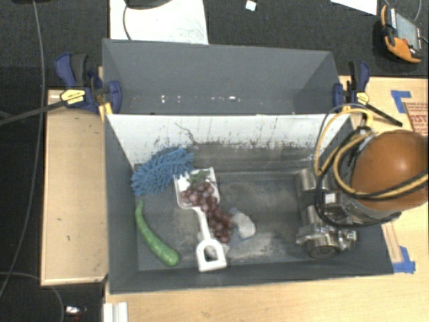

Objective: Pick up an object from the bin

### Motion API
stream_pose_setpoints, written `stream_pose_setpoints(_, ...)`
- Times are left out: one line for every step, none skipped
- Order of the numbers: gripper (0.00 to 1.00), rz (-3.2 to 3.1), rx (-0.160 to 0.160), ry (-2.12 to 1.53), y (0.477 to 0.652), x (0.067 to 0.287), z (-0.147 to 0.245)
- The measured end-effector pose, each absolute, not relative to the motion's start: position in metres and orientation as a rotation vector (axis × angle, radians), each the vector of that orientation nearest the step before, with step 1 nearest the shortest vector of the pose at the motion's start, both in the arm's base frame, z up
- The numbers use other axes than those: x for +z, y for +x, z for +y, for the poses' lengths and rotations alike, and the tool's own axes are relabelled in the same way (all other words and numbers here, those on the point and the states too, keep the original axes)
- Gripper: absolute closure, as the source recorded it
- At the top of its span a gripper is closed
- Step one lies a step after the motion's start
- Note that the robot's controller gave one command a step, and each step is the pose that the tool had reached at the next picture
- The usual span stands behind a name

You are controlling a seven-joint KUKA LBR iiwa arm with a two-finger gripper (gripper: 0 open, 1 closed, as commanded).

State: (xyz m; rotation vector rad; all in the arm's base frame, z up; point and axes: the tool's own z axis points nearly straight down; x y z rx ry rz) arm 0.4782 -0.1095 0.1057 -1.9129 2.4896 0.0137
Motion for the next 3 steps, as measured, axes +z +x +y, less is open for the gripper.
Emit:
stream_pose_setpoints(1.0,2.495,0.018,-1.908,0.4775,0.1291,-0.109)
stream_pose_setpoints(1.0,2.498,0.019,-1.903,0.4776,0.138,-0.1087)
stream_pose_setpoints(1.0,2.5,0.022,-1.9,0.4771,0.1388,-0.1084)
